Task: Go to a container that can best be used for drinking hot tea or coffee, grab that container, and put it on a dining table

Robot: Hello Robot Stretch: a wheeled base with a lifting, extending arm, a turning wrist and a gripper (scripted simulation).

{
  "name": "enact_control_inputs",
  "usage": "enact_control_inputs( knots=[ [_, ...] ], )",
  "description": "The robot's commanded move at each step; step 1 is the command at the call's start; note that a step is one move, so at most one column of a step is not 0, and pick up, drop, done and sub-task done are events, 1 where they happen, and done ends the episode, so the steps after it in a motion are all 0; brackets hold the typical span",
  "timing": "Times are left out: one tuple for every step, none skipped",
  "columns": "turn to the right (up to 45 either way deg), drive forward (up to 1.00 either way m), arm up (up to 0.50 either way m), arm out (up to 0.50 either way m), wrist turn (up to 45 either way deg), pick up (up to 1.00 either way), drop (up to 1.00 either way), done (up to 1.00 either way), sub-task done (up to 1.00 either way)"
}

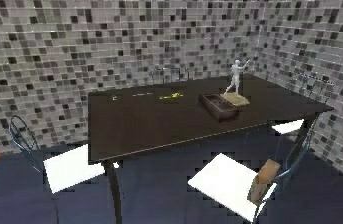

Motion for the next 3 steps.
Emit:
enact_control_inputs(
  knots=[
    [0.0,0.35,0.00,0.00,0.0,0.00,0.00,0.00,0.00],
    [45.0,0.00,0.00,0.00,0.0,0.00,0.00,0.00,0.00],
    [45.0,0.00,0.00,0.00,0.0,0.00,0.00,0.00,0.00]
  ],
)
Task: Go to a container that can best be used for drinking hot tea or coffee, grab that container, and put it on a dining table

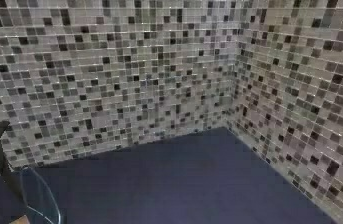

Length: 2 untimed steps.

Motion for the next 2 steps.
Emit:
enact_control_inputs(
  knots=[
    [45.0,0.00,0.00,0.00,0.0,0.00,0.00,0.00,0.00],
    [39.0,0.00,0.00,0.00,0.0,0.00,0.00,0.00,0.00]
  ],
)
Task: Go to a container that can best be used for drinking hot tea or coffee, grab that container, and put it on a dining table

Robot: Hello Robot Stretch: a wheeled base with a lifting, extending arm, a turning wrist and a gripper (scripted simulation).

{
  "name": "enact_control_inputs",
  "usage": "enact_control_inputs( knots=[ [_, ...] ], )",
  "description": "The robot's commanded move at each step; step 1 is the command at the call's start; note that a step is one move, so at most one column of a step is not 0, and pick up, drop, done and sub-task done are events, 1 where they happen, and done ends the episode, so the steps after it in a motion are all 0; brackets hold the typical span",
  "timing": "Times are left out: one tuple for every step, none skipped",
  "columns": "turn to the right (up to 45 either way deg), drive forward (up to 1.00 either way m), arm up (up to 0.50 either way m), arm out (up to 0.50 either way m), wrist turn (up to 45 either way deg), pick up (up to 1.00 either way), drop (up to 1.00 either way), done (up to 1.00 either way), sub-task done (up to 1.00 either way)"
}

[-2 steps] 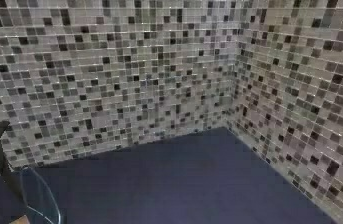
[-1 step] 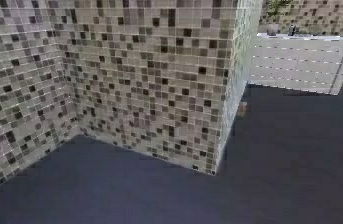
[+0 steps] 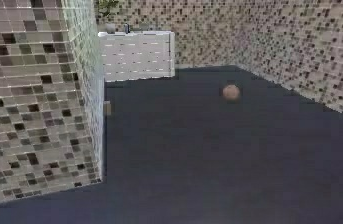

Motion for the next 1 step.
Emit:
enact_control_inputs(
  knots=[
    [45.0,0.00,0.00,0.00,0.0,0.00,0.00,0.00,0.00]
  ],
)
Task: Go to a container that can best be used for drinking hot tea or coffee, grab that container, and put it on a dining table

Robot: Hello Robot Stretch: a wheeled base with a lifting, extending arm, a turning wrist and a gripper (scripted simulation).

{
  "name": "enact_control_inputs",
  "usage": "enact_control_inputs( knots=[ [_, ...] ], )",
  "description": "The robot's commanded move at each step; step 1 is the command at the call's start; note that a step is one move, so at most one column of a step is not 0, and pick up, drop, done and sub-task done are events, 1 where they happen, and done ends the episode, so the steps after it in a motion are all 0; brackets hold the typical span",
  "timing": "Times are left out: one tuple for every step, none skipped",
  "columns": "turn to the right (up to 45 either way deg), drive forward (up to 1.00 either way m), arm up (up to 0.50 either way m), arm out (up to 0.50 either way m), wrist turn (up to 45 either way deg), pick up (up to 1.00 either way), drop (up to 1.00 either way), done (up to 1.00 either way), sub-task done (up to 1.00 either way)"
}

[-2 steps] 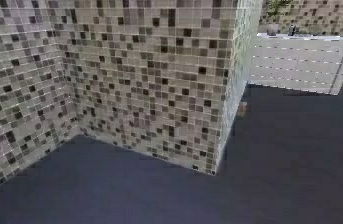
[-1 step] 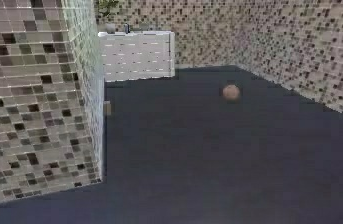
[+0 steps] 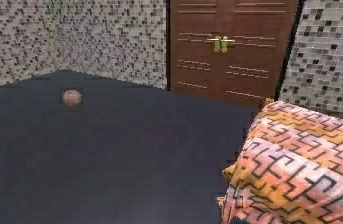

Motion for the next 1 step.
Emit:
enact_control_inputs(
  knots=[
    [45.0,0.00,0.00,0.00,0.0,0.00,0.00,0.00,0.00]
  ],
)
